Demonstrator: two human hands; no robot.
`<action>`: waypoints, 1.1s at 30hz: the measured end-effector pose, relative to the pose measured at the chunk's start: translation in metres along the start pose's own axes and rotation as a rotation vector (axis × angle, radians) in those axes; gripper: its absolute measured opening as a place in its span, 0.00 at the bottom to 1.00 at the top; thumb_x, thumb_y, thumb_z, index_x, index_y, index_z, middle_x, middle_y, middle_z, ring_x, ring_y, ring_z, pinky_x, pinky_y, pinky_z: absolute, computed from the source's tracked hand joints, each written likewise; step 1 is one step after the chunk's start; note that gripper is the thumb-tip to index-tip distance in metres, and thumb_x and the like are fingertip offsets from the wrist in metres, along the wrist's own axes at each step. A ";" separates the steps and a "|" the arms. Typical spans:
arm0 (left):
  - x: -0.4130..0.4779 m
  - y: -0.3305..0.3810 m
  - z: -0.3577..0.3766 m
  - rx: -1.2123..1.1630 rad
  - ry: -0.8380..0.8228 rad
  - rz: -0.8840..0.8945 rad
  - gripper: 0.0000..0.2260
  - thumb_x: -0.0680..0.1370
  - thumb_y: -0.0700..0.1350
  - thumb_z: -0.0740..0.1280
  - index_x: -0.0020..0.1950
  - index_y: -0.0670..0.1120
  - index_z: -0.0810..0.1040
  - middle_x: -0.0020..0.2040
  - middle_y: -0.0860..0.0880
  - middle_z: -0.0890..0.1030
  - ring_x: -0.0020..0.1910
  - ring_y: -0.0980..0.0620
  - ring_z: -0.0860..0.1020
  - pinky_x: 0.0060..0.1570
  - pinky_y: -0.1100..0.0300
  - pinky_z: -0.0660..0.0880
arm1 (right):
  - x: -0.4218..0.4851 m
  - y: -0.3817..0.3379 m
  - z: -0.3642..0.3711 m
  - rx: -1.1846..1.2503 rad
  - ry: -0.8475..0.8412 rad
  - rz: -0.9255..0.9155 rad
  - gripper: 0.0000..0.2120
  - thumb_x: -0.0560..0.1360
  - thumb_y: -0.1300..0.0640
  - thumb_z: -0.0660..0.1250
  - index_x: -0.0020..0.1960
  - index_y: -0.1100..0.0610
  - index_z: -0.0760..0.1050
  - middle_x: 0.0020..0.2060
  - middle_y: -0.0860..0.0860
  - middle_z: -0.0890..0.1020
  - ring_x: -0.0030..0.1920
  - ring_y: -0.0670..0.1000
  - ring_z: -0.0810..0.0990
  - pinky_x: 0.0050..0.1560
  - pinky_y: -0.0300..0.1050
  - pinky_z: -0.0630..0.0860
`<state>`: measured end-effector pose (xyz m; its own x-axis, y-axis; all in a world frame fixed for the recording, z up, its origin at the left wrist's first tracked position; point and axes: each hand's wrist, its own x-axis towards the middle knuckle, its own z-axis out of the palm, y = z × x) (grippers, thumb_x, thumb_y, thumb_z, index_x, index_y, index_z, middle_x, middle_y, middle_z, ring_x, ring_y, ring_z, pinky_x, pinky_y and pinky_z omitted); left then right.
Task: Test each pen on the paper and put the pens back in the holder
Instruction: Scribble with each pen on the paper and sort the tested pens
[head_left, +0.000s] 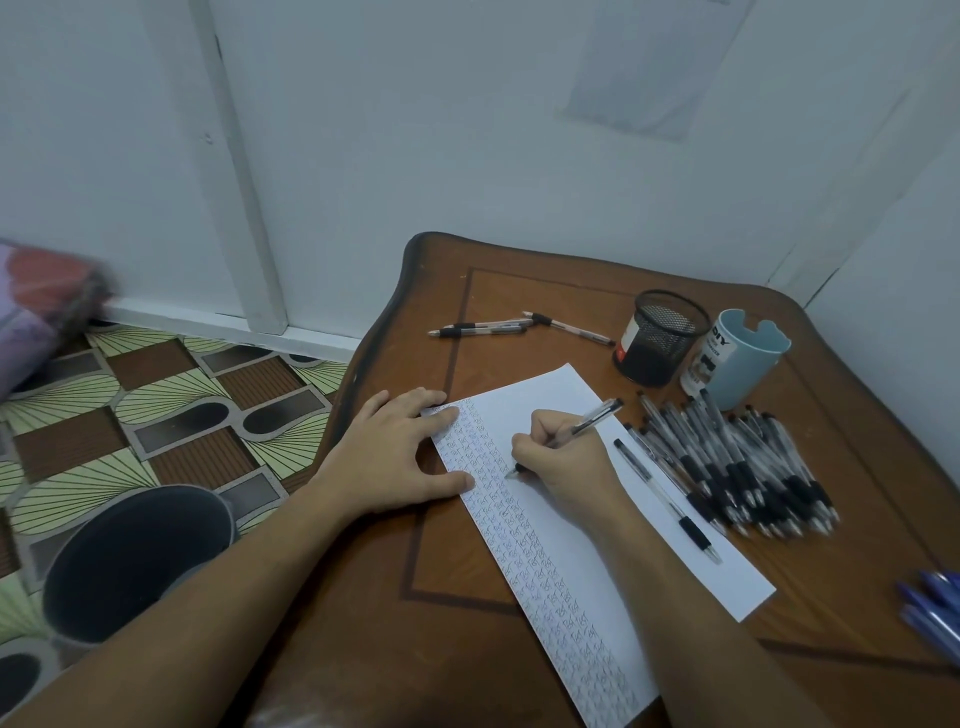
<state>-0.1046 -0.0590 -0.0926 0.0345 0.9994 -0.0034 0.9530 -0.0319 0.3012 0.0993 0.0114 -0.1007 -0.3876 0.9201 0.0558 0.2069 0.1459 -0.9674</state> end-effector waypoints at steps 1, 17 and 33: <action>0.000 0.000 0.000 0.001 0.000 0.001 0.46 0.63 0.78 0.50 0.76 0.57 0.61 0.77 0.58 0.57 0.76 0.57 0.52 0.74 0.51 0.41 | 0.000 0.000 0.000 0.009 0.008 0.000 0.18 0.74 0.68 0.68 0.31 0.65 0.62 0.30 0.57 0.64 0.34 0.54 0.70 0.35 0.42 0.77; 0.002 -0.003 0.003 0.004 0.009 0.009 0.47 0.61 0.79 0.48 0.76 0.57 0.61 0.77 0.58 0.57 0.76 0.57 0.52 0.74 0.52 0.40 | -0.001 -0.001 -0.001 0.023 -0.009 -0.009 0.22 0.74 0.70 0.66 0.27 0.56 0.63 0.27 0.53 0.63 0.29 0.46 0.70 0.34 0.40 0.76; 0.001 -0.001 0.001 0.002 0.008 0.006 0.48 0.61 0.79 0.47 0.76 0.57 0.62 0.77 0.58 0.57 0.76 0.57 0.53 0.74 0.51 0.42 | -0.001 0.002 -0.003 -0.002 0.028 -0.025 0.23 0.73 0.68 0.66 0.26 0.53 0.60 0.27 0.51 0.63 0.28 0.47 0.70 0.35 0.45 0.77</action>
<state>-0.1052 -0.0582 -0.0939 0.0379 0.9993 0.0065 0.9534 -0.0381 0.2992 0.1023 0.0118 -0.1016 -0.3672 0.9261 0.0872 0.1993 0.1699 -0.9651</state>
